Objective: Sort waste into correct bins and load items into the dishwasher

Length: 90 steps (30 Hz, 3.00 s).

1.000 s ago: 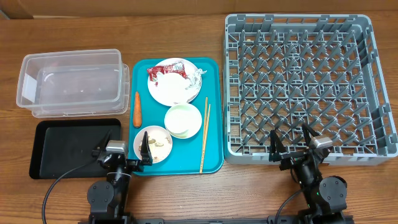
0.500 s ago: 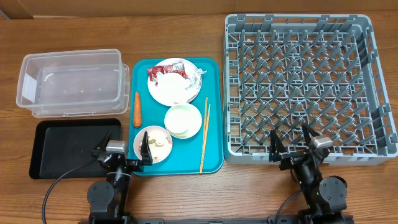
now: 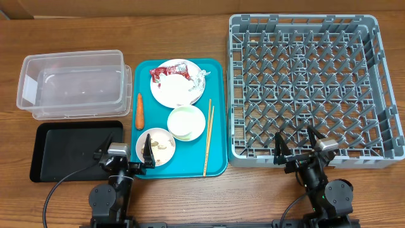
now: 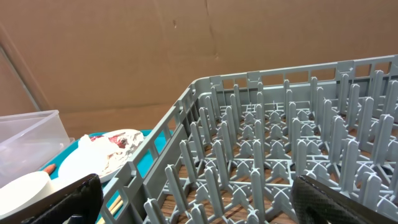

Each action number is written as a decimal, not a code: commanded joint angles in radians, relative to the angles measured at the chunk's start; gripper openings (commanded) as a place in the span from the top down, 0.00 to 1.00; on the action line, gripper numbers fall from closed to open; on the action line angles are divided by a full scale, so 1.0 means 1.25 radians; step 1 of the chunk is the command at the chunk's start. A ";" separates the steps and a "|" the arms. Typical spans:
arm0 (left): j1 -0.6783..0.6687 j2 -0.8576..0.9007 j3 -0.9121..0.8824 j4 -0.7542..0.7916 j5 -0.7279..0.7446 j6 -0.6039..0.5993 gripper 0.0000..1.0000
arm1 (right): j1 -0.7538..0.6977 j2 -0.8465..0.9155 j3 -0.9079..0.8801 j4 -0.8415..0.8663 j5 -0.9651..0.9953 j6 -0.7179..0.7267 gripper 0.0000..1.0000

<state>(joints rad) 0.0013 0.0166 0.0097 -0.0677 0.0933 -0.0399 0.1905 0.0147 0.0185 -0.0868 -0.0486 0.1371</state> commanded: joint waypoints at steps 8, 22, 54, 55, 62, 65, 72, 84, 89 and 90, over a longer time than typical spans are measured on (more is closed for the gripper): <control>-0.003 -0.009 -0.004 -0.002 0.003 0.017 0.00 | -0.002 -0.009 -0.008 0.005 -0.005 -0.002 0.00; -0.003 -0.009 -0.004 -0.002 0.003 0.017 0.00 | -0.002 -0.009 -0.008 0.005 -0.005 -0.002 0.00; -0.003 -0.009 -0.004 -0.002 0.003 0.017 0.00 | -0.002 -0.009 -0.008 0.005 -0.005 -0.002 0.00; -0.003 -0.009 -0.004 -0.002 0.003 0.017 0.00 | -0.002 -0.009 -0.008 0.005 -0.005 -0.002 0.00; -0.003 -0.009 -0.004 -0.002 0.003 0.017 0.00 | -0.002 -0.009 -0.008 0.005 -0.005 -0.002 0.00; -0.003 -0.009 -0.004 -0.002 0.003 0.016 0.00 | -0.002 -0.009 -0.008 0.005 -0.005 -0.002 0.00; -0.003 -0.009 -0.004 -0.002 0.003 0.014 0.00 | -0.002 -0.009 -0.008 0.005 -0.005 -0.002 0.00; -0.003 -0.009 0.014 0.012 0.129 -0.003 0.00 | -0.002 -0.009 -0.008 0.005 -0.005 -0.002 0.00; -0.003 -0.009 0.095 -0.010 0.153 -0.040 0.00 | -0.002 -0.009 -0.008 0.005 -0.005 -0.002 0.00; -0.003 -0.009 0.118 -0.026 0.149 -0.039 0.00 | -0.002 -0.009 -0.008 0.005 -0.005 -0.002 0.00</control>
<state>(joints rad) 0.0013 0.0166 0.0658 -0.0902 0.2359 -0.0624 0.1905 0.0147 0.0185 -0.0868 -0.0483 0.1371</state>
